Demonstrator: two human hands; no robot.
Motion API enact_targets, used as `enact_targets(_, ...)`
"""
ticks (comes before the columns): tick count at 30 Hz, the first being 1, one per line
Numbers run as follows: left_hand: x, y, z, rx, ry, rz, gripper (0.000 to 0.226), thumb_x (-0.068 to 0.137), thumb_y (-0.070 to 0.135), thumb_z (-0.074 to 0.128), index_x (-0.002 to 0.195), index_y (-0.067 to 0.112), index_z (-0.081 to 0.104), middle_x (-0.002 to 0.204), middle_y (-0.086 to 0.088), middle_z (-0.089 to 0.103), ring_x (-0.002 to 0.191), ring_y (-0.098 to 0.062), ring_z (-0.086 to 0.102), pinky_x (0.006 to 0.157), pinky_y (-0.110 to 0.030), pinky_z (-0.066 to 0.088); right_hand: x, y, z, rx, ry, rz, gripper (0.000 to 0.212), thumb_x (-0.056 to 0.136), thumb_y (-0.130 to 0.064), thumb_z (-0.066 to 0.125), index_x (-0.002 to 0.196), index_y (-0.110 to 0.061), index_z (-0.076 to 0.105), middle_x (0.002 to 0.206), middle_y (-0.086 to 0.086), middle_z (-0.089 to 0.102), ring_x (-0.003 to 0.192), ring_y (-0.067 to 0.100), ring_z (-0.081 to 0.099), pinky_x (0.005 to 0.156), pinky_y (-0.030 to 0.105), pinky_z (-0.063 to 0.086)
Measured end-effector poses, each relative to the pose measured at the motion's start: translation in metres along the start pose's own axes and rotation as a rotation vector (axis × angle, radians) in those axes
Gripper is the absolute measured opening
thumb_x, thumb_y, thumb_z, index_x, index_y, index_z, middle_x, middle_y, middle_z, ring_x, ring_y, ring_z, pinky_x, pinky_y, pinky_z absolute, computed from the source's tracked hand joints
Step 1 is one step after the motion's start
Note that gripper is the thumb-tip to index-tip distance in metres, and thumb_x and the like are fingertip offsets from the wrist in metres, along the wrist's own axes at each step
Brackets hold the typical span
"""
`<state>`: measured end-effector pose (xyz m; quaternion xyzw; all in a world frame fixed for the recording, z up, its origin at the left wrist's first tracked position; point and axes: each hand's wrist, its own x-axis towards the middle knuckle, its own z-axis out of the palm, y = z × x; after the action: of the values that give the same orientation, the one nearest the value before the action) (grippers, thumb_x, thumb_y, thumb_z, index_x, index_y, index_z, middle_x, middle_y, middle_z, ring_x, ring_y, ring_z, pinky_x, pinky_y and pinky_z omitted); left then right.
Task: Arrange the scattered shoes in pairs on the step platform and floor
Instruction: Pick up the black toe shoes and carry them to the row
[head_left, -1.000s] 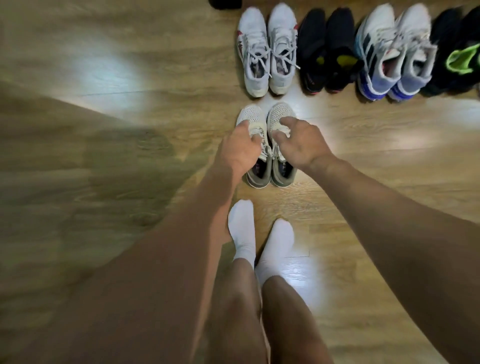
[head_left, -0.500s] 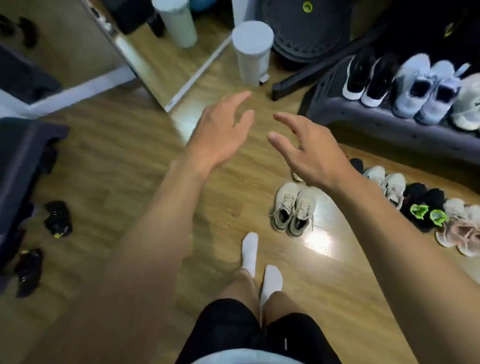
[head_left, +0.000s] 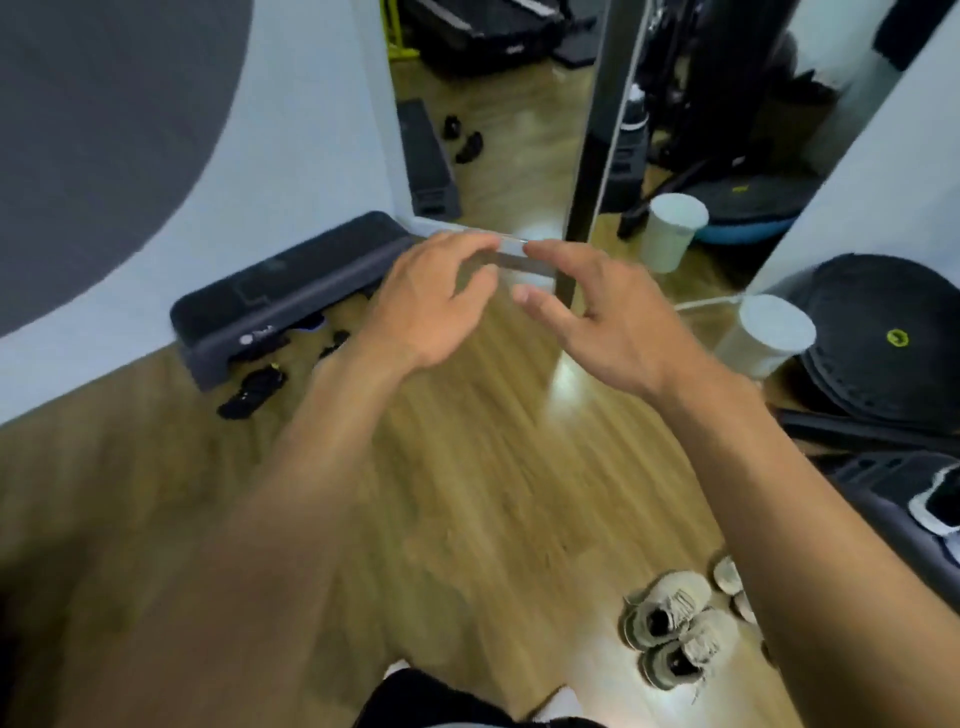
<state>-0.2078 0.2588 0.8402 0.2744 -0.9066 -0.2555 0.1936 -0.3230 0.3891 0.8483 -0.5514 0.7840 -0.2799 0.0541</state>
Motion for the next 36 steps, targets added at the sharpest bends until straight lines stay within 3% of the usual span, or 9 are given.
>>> enact_targets(4,-0.02,-0.073,-0.069,0.034,0.085,-0.095,0.035,0.096,0.027,0.048,0.129,0.022,0.055,0.125,-0.003,0.058,0.118,-0.017,0.051,0.097,-0.021,0.032,0.051,-0.072,0.049,0.037,-0.043,-0.11,0.052,0.092,-0.045,0.053,0.137,-0.019,0.049,0.138,0.0,0.054,0.128,0.014,0.047,0.102,0.018,0.029)
enact_targets(9,-0.032,-0.161,-0.145,0.047,0.177,-0.147,0.037,0.095,0.031,0.047,0.131,0.023,0.054,0.128,-0.001,0.057,0.119,-0.017,0.051,0.101,-0.029,0.038,0.114,-0.161,0.112,0.088,-0.105,-0.214,0.053,0.092,-0.046,0.053,0.138,-0.02,0.049,0.14,-0.003,0.051,0.13,0.01,0.044,0.097,0.013,0.027)
enact_targets(12,-0.039,-0.211,-0.175,0.014,0.219,-0.207,0.037,0.094,0.034,0.045,0.129,0.027,0.054,0.128,0.003,0.056,0.118,-0.015,0.05,0.101,-0.033,0.039,0.146,-0.2,0.149,0.124,-0.125,-0.231,0.052,0.091,-0.047,0.053,0.138,-0.023,0.048,0.14,-0.007,0.051,0.128,0.006,0.043,0.093,0.009,0.025)
enact_targets(16,-0.037,-0.275,-0.199,0.016,0.26,-0.257,0.036,0.094,0.032,0.045,0.129,0.026,0.054,0.128,0.003,0.057,0.118,-0.015,0.051,0.097,-0.026,0.037,0.189,-0.239,0.196,0.136,-0.2,-0.271,0.051,0.092,-0.045,0.052,0.138,-0.024,0.047,0.141,-0.007,0.05,0.13,0.007,0.043,0.093,0.009,0.024)
enact_targets(24,0.005,-0.399,-0.229,0.043,0.299,-0.381,0.036,0.095,0.03,0.043,0.129,0.025,0.054,0.126,0.001,0.058,0.111,-0.013,0.052,0.088,-0.023,0.034,0.301,-0.271,0.292,0.173,-0.265,-0.302,0.052,0.09,-0.046,0.054,0.137,-0.025,0.049,0.139,-0.005,0.052,0.128,0.009,0.045,0.092,0.011,0.026)
enact_targets(30,0.037,-0.506,-0.245,0.018,0.284,-0.579,0.037,0.096,0.03,0.043,0.131,0.025,0.053,0.134,-0.001,0.053,0.121,-0.018,0.049,0.101,-0.027,0.036,0.396,-0.273,0.378,0.226,-0.338,-0.223,0.051,0.09,-0.049,0.054,0.136,-0.028,0.049,0.14,-0.007,0.051,0.129,0.009,0.045,0.095,0.014,0.027)
enact_targets(36,0.058,-0.625,-0.244,0.004,0.24,-0.716,0.036,0.096,0.034,0.042,0.13,0.03,0.052,0.131,0.004,0.055,0.115,-0.014,0.051,0.091,-0.02,0.033,0.465,-0.277,0.467,0.249,-0.416,-0.125,0.048,0.09,-0.05,0.053,0.134,-0.029,0.051,0.135,-0.006,0.055,0.126,0.011,0.047,0.093,0.015,0.028)
